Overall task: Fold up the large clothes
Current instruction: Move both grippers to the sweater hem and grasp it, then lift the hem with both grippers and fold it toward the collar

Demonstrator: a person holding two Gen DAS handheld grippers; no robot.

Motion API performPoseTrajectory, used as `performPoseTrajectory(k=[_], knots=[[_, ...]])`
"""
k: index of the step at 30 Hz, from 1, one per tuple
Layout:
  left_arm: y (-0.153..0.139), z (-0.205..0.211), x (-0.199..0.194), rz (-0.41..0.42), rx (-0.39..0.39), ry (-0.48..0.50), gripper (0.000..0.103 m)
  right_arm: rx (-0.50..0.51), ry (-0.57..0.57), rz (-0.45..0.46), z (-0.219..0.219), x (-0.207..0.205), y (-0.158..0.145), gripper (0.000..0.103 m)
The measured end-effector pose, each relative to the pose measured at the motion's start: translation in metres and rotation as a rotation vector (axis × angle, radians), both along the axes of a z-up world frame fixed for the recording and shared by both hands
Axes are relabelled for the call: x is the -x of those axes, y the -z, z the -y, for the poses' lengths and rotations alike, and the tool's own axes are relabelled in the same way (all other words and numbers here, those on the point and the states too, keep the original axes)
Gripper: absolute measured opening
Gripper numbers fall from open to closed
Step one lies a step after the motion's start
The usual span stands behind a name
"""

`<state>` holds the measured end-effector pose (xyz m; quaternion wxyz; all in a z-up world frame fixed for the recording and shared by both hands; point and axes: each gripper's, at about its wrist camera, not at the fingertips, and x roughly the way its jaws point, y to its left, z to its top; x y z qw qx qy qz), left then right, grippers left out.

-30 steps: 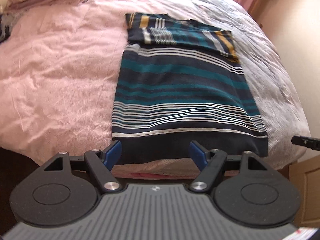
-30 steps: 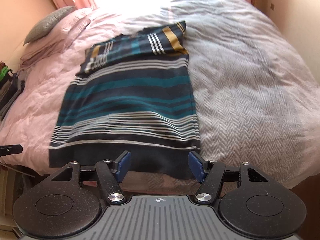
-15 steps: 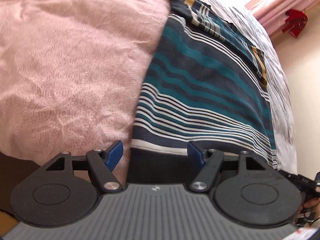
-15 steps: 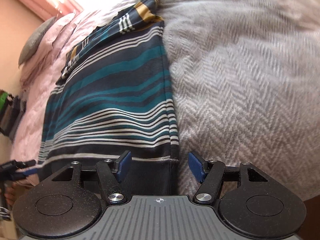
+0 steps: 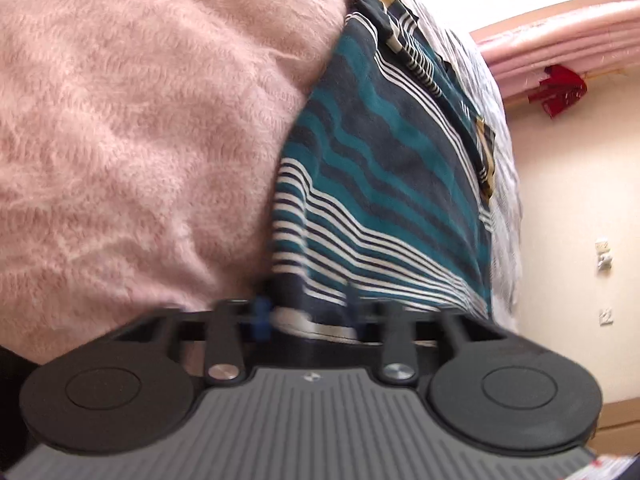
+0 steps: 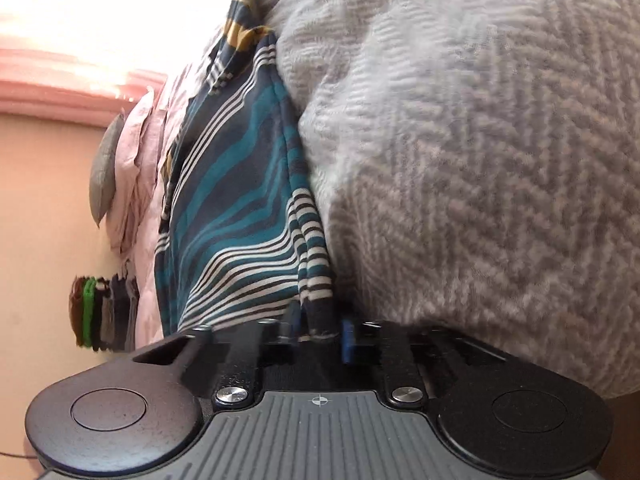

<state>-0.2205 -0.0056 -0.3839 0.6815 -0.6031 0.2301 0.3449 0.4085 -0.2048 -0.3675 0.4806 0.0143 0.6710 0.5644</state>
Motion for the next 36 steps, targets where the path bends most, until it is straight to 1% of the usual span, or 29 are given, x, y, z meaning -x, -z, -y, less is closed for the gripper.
performPoseTrajectory(k=[1,4,6,10,12,16,19,22,24,26,28,29,31,33,36], knots=[[-0.003,0.002,0.0,-0.011,-0.016,0.023,0.006,-0.001,-0.014,0.014,0.0,0.002,-0.004,0.005],[-0.018,0.009,0.0,0.044,-0.047,0.062,0.006,-0.028,-0.032,0.022,0.003,0.007,-0.022,0.004],[-0.036,0.014,-0.001,0.039,-0.11,0.071,0.005,-0.069,-0.033,0.032,0.006,0.011,-0.04,0.003],[-0.075,0.021,0.011,0.082,-0.231,0.046,0.004,-0.166,-0.036,0.055,0.015,0.015,-0.085,0.003],[-0.093,0.024,0.017,0.086,-0.28,0.04,0.004,-0.199,-0.028,0.055,0.021,0.017,-0.104,0.003],[-0.118,0.036,0.036,0.099,-0.319,0.026,0.004,-0.231,-0.029,0.071,0.038,0.028,-0.132,0.003],[-0.126,0.055,0.049,0.095,-0.31,0.034,0.004,-0.204,-0.042,0.068,0.059,0.039,-0.143,0.003],[-0.127,0.084,0.061,0.081,-0.248,0.023,0.004,-0.148,-0.03,0.052,0.089,0.05,-0.145,0.003],[-0.125,0.11,0.073,0.081,-0.198,-0.002,0.004,-0.093,-0.029,0.046,0.116,0.057,-0.147,0.003],[-0.128,0.13,0.081,0.081,-0.162,-0.023,0.004,-0.04,-0.011,0.027,0.135,0.063,-0.146,0.003],[-0.131,0.141,0.084,0.078,-0.144,-0.029,0.004,0.001,0.003,0.024,0.144,0.067,-0.148,0.003],[-0.134,0.143,0.084,0.074,-0.142,-0.028,0.004,0.017,0.006,0.019,0.144,0.068,-0.149,0.003],[-0.14,0.138,0.082,0.073,-0.151,-0.027,0.004,0.019,-0.001,0.023,0.13,0.068,-0.157,0.003],[-0.149,0.122,0.077,0.083,-0.172,-0.033,0.004,0.004,-0.015,0.025,0.111,0.064,-0.167,0.003],[-0.168,0.087,0.066,0.106,-0.212,-0.048,0.004,-0.029,-0.008,0.024,0.069,0.054,-0.189,0.003]])
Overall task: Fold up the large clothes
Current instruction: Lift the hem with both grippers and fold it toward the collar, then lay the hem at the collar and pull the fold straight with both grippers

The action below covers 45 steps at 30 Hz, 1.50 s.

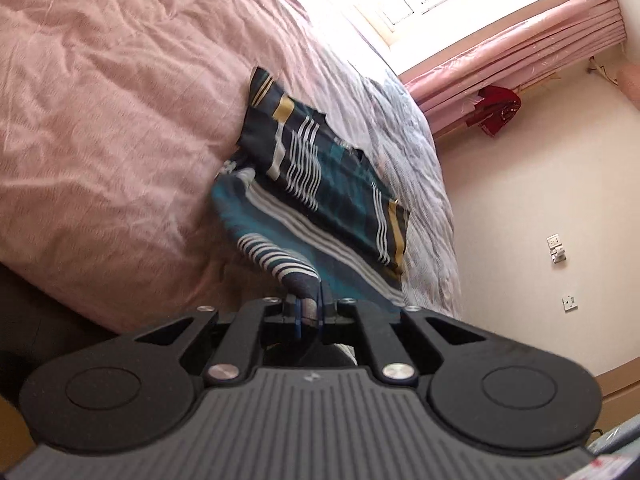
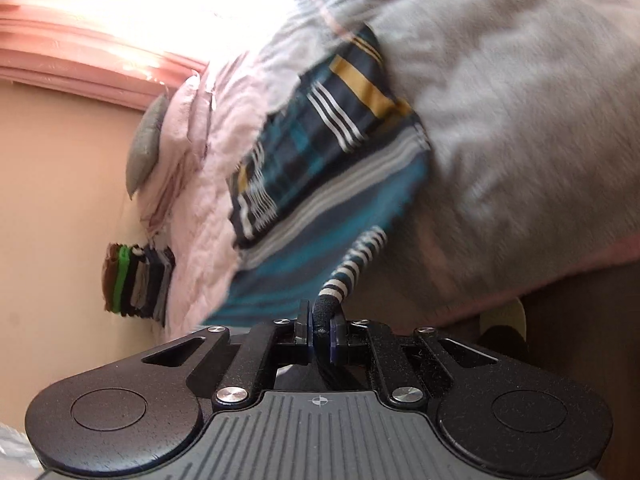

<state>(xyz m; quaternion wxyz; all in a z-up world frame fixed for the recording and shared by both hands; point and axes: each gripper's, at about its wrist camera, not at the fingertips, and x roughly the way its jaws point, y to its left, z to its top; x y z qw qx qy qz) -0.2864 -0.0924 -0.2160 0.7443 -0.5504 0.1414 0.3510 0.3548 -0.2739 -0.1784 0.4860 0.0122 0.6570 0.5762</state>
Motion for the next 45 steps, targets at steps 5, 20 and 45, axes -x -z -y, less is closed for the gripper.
performPoseTrajectory(k=[5,20,45], knots=[[-0.02,-0.093,-0.039,0.039,-0.03,-0.023,0.004,-0.014,0.062,-0.039,-0.101,-0.035,-0.017,0.003],[0.046,-0.292,-0.134,-0.344,0.047,-0.112,0.026,0.026,0.015,0.432,-0.283,-0.085,0.056,0.024],[0.108,-0.35,-0.235,-0.678,-0.19,0.255,0.033,-0.062,-0.255,0.626,-0.403,-0.037,0.134,0.038]])
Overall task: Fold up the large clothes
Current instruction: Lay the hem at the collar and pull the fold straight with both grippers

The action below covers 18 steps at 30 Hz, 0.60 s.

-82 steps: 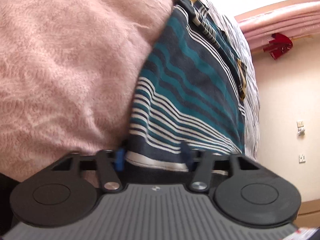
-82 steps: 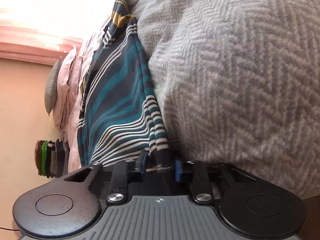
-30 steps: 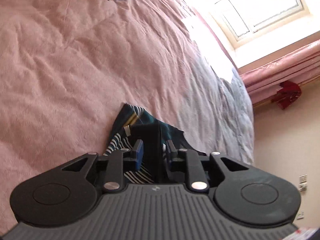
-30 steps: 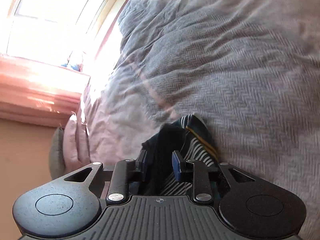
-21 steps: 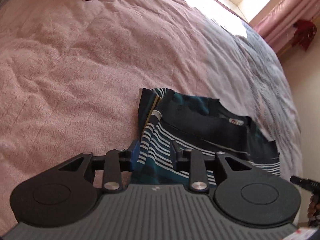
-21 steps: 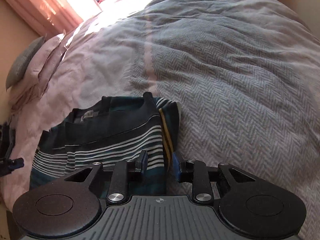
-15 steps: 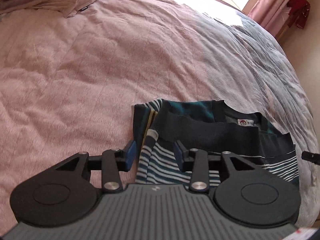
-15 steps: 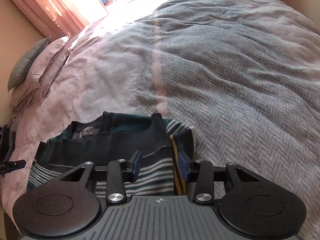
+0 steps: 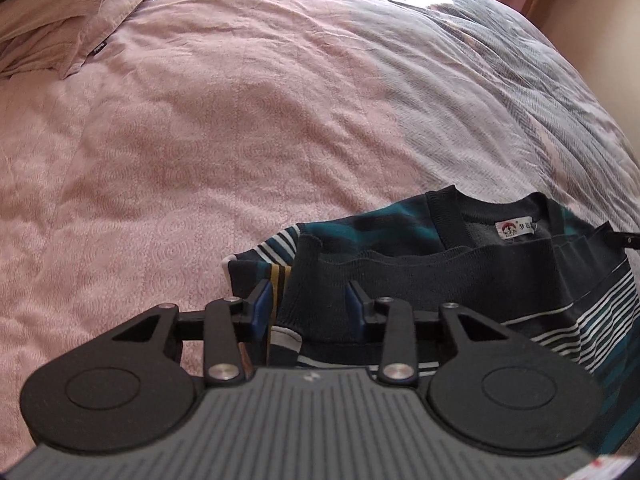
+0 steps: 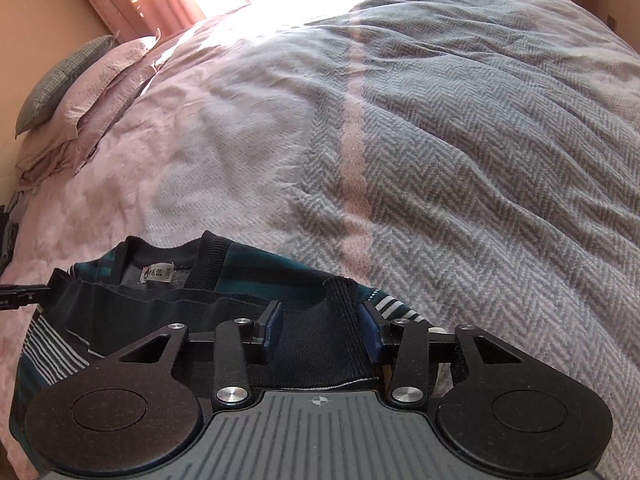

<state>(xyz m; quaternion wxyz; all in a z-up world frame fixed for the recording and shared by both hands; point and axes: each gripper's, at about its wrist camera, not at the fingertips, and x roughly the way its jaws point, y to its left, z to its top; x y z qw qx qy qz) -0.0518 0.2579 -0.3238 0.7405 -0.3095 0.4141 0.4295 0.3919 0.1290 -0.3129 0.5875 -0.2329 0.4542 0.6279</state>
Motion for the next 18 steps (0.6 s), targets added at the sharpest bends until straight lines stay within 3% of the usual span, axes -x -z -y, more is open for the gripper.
performPoseTrajectory(k=[3,8,10,11,12,13,18], knots=[[0.0,0.008,-0.002,-0.032,-0.041,0.004,0.033,0.011,0.008,0.056,0.0,0.002,-0.002,0.038],[-0.002,0.011,-0.003,0.011,-0.05,0.022,0.03,0.014,0.014,0.009,-0.001,-0.001,0.0,0.038],[0.004,0.005,-0.006,-0.012,-0.034,0.028,0.024,0.022,0.007,0.035,-0.003,0.001,0.003,0.028],[0.006,0.002,-0.005,-0.016,-0.031,0.022,0.022,0.026,0.008,0.041,-0.004,0.001,0.004,0.004],[0.008,-0.001,-0.004,-0.011,-0.026,0.013,0.008,0.019,0.017,0.047,-0.003,0.0,0.003,0.0],[0.009,-0.004,-0.001,-0.003,-0.023,0.0,0.001,-0.003,0.02,0.041,-0.001,-0.001,0.0,0.0],[-0.012,-0.005,0.013,0.065,-0.093,-0.063,0.001,-0.133,0.08,0.053,0.014,-0.008,-0.027,0.0]])
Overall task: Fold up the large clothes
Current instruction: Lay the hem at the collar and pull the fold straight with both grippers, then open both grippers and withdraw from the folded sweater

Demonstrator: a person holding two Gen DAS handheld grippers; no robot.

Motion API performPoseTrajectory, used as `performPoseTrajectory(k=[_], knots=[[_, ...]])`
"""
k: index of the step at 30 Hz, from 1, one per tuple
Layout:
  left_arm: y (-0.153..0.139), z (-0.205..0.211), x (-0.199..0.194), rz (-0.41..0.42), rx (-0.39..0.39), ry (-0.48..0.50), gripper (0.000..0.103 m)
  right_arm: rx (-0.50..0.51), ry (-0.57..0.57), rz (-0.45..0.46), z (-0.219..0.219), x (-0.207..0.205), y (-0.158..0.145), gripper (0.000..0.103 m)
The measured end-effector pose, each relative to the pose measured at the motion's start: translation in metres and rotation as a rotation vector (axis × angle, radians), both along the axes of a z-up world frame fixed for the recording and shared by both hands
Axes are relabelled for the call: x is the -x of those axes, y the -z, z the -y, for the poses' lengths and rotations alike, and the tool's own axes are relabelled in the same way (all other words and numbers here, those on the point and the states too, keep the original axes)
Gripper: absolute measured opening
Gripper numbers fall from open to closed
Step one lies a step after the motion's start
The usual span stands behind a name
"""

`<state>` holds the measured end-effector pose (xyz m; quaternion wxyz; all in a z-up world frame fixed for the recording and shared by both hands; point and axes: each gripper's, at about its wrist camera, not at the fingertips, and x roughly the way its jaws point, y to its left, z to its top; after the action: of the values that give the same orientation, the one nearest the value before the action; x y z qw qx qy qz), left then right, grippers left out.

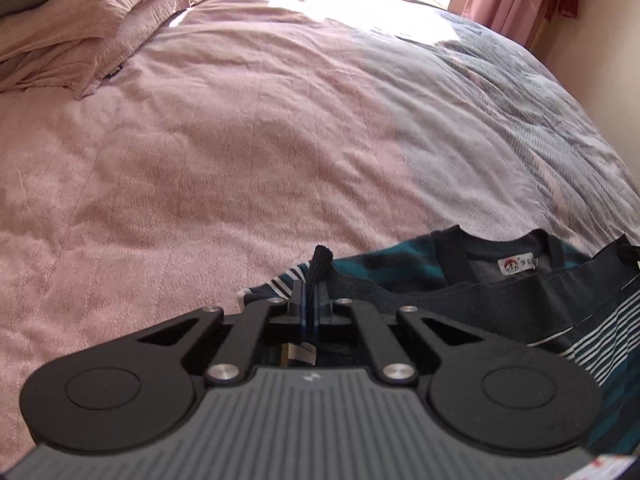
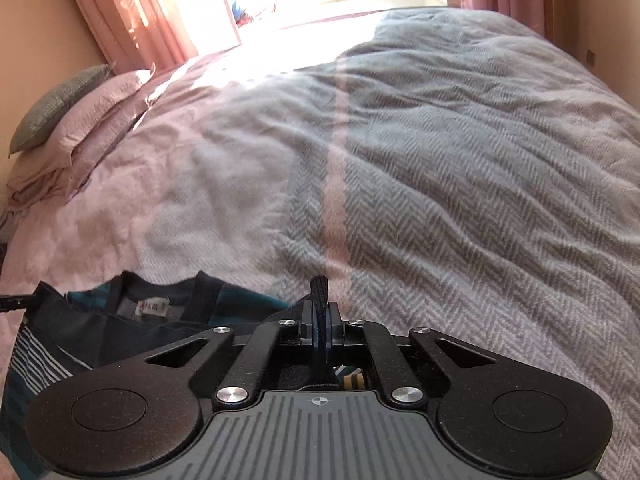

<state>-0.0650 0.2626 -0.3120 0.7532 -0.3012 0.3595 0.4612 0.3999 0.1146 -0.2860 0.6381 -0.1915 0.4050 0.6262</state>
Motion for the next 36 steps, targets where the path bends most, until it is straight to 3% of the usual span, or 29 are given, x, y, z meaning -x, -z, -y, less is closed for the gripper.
performPoseTrajectory(k=[10,16,17,18,20,23,25,27,30,33,36], knots=[[0.001,-0.036,-0.023,-0.005,-0.097,-0.057,0.001,-0.07,0.084,0.039,-0.029,-0.011,-0.007,0.0],[0.036,-0.045,-0.043,-0.148,-0.067,-0.028,0.005,0.099,0.093,0.119,-0.049,-0.007,0.031,0.001],[0.038,-0.044,-0.046,-0.176,-0.067,-0.033,0.007,0.138,0.105,0.145,-0.052,-0.005,0.033,0.009],[0.036,-0.042,-0.047,-0.176,-0.072,-0.045,0.01,0.154,0.124,0.196,-0.051,0.0,0.031,0.023],[0.022,-0.035,-0.045,-0.133,-0.106,-0.077,0.012,0.106,0.128,0.261,-0.044,0.014,0.017,0.031],[0.001,-0.017,-0.054,-0.061,-0.131,-0.09,0.012,0.032,0.06,0.223,-0.034,0.043,-0.002,0.032],[-0.004,-0.003,-0.072,-0.002,-0.115,-0.027,0.012,0.011,-0.027,0.193,-0.033,0.069,-0.003,0.032],[0.004,0.006,-0.097,0.034,-0.074,0.073,0.014,0.017,-0.138,0.178,-0.04,0.099,0.006,0.032],[0.034,0.008,-0.13,-0.015,-0.029,0.184,0.018,0.055,-0.223,0.182,-0.052,0.125,0.033,0.032],[0.057,-0.001,-0.123,-0.076,-0.039,0.155,0.019,0.066,-0.171,0.224,-0.053,0.105,0.053,0.033],[0.058,-0.015,-0.078,-0.11,-0.023,0.021,0.013,0.126,-0.046,0.233,-0.035,0.059,0.049,0.033]])
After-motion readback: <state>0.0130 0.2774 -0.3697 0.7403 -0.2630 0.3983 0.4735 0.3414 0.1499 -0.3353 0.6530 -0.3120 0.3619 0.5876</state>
